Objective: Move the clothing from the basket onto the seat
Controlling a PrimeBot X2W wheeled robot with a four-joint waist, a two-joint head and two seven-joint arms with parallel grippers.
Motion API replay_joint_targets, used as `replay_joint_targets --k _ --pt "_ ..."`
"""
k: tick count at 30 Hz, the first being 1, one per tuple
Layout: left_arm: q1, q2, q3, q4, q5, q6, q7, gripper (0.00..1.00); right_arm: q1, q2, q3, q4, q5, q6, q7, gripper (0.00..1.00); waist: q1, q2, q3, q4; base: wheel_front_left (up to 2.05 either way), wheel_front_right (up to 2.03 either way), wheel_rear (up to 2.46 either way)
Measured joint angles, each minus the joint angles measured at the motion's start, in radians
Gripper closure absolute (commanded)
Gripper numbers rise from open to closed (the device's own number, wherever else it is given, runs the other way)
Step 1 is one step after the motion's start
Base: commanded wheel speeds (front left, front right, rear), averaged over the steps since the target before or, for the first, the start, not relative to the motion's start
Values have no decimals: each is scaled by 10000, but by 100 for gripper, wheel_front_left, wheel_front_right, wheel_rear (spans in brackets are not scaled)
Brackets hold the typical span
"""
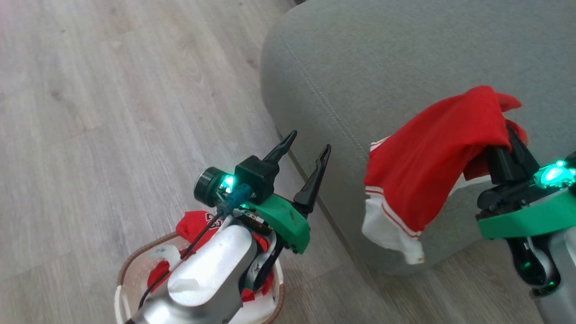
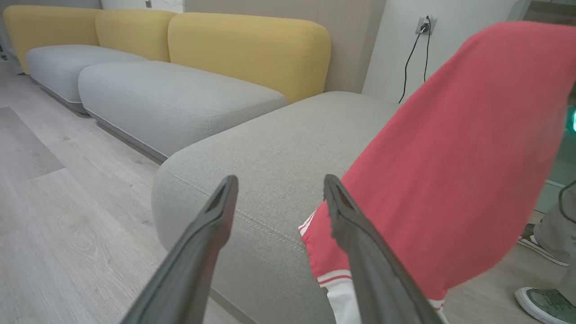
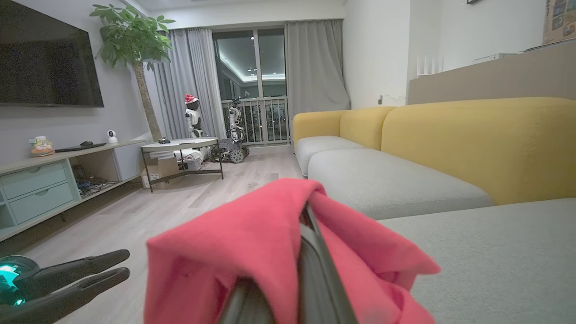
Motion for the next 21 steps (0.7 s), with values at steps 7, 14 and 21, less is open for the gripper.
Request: replay_joint_targets --k 7,14,21 --pt "-122 -35 -12 86 0 -2 -88 0 -8 -4 -17 -178 13 0 0 100 0 0 88 -376 0 0 0" --pt "-356 -54 -67 215 8 -2 -90 0 -478 -119 -10 -245 86 0 0 100 0 0 327 -472 0 0 0" --pt "-891 -111 -288 257 219 6 -61 0 -2275 -1103 -19 209 242 0 0 100 0 0 808 -335 0 0 0"
